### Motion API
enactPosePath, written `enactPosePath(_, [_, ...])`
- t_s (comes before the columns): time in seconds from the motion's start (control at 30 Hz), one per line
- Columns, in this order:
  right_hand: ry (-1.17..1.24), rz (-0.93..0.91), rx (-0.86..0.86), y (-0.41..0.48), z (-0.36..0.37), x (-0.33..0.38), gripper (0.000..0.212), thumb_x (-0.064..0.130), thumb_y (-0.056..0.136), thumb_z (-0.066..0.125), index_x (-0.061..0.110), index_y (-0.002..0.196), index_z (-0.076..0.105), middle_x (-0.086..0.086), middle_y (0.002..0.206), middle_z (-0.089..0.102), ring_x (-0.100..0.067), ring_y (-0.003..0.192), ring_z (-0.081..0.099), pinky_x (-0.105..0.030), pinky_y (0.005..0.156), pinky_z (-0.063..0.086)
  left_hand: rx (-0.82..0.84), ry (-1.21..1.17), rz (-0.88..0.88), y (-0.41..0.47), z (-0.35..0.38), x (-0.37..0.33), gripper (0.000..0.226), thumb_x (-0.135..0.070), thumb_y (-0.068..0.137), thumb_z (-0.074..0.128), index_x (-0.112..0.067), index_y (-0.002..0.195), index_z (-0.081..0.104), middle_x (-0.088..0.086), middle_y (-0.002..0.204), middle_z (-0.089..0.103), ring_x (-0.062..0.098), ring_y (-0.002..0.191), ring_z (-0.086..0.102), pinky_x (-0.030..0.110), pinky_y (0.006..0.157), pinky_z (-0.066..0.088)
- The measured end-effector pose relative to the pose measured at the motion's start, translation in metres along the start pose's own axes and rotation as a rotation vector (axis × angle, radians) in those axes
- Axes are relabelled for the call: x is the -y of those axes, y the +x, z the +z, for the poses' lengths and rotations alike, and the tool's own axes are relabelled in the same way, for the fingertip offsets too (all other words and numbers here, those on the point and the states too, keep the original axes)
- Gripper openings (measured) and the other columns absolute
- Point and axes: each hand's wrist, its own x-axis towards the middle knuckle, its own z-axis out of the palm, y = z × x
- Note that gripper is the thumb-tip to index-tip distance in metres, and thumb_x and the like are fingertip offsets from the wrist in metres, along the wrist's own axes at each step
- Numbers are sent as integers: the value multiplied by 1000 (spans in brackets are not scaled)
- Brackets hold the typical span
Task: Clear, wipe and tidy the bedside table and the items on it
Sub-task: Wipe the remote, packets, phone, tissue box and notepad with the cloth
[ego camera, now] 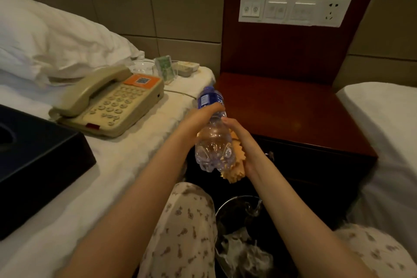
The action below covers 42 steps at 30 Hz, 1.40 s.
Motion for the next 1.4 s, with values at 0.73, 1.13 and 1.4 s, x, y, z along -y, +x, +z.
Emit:
enactPosePath(0.73, [-64, 105, 115, 127, 202, 0, 34, 27, 87, 64, 10, 116, 57, -9, 95, 68, -24, 85, 64, -39, 90, 52, -181, 620, -200, -37, -200, -124, 43, -51, 81, 61, -14, 102, 56, 11, 98, 69, 26, 94, 65, 36, 87, 49])
enactPosePath(1.13, [-198, 243, 123, 178, 266, 1, 7, 9, 97, 44, 8, 90, 47, -2, 62, 46, -13, 56, 46, -26, 58, 44, -395, 790, -143, -15, -272, -132, 38, -24, 83, 66, -13, 116, 49, 5, 90, 60, 20, 78, 58, 35, 75, 43])
enactPosePath(1.4, [-331, 266, 215, 191, 296, 8, 14, 0, 97, 38, -1, 87, 47, -8, 68, 46, -16, 57, 45, -26, 56, 41, -483, 907, -134, 32, -314, -116, 57, -19, 90, 59, -4, 140, 36, 20, 136, 47, 34, 121, 49, 38, 94, 40])
